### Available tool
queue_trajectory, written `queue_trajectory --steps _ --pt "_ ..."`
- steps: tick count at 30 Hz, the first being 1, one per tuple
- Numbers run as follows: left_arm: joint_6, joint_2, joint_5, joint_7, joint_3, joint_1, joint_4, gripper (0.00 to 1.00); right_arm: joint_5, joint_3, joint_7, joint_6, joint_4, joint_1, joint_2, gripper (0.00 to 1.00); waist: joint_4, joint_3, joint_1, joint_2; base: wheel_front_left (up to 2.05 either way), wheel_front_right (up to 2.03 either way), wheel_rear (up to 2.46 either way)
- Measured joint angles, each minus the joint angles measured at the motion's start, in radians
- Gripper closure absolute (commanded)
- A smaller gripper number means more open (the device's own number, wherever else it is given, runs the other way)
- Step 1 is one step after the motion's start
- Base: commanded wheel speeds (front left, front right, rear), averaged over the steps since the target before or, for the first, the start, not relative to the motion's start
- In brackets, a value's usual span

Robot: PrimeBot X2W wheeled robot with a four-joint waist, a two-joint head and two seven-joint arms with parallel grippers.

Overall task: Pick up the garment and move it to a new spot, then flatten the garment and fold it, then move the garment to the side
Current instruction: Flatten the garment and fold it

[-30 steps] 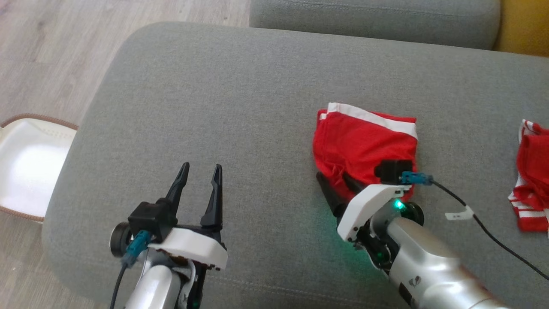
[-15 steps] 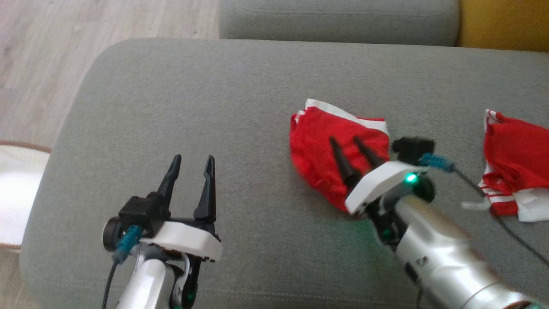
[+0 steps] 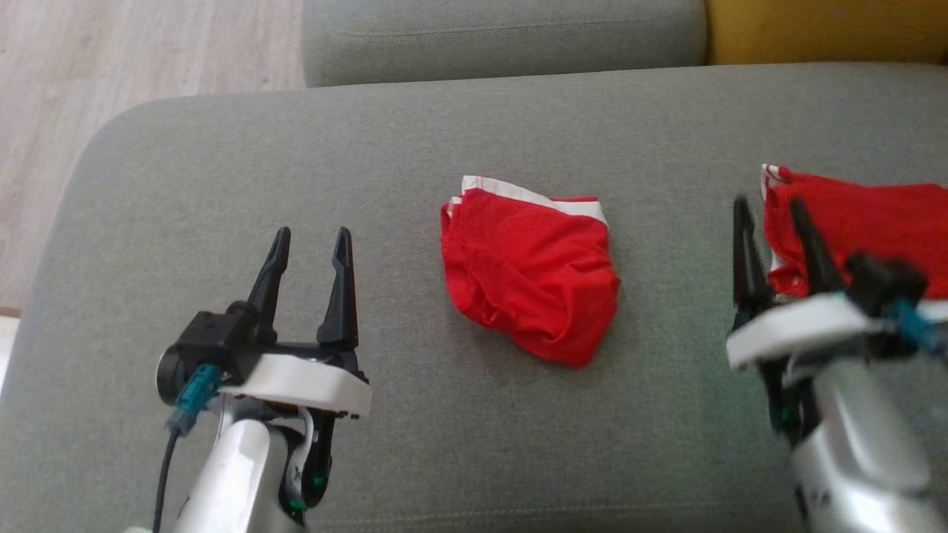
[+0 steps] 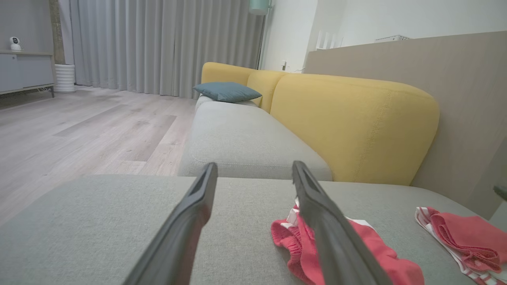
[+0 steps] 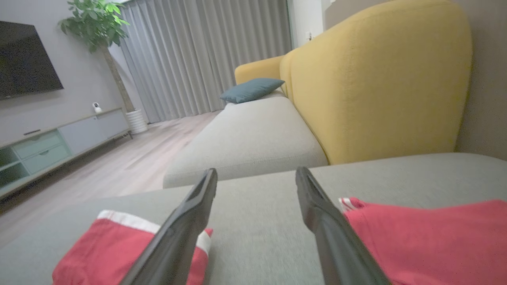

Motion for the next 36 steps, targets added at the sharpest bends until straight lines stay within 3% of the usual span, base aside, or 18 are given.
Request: queue_trajectory --steps 5,14,15,16,17,25,36 --pt "0.000 0.000 -0.002 0.000 0.002 -0.002 -0.004 0.00 -0.139 -0.097 0.000 0.000 -0.135 0.173 0.076 0.00 -0.024 0.004 0.0000 0.0000 0.00 0.00 0.00" --pt "-0.001 0.000 -0.008 0.000 -0.003 0.000 -0.005 0.00 -0.156 -0.114 0.024 0.000 -0.251 0.215 0.089 0.00 -0.024 0.016 0.0000 0.0000 0.00 0.00 0.00" --pt "-0.001 0.000 -0.009 0.000 -0.005 -0.001 -0.006 0.00 -0.156 -0.109 0.024 0.000 -0.261 0.214 0.089 0.35 -0.020 0.021 0.0000 0.0000 0.00 0.00 0.00" --pt "-0.002 0.000 -0.009 0.000 -0.009 -0.001 -0.006 0.00 -0.157 -0.099 0.024 0.000 -0.267 0.212 0.089 0.35 -0.015 0.026 0.0000 0.0000 0.00 0.00 0.00" --pt "-0.002 0.000 -0.009 0.000 -0.014 -0.002 -0.006 0.00 -0.160 -0.087 0.026 0.000 -0.273 0.210 0.089 1.00 -0.009 0.032 0.0000 0.0000 0.00 0.00 0.00" --pt "-0.001 0.000 -0.019 0.000 -0.051 -0.025 -0.002 0.00 -0.203 0.072 0.036 0.000 -0.244 0.089 0.089 1.00 0.062 0.101 0.0000 0.0000 0.00 0.00 0.00" --pt "0.001 -0.001 -0.045 0.000 -0.096 -0.067 0.002 0.00 -0.277 0.071 0.012 0.000 0.071 -0.092 0.087 1.00 0.213 0.200 0.0000 0.0000 0.00 0.00 0.00"
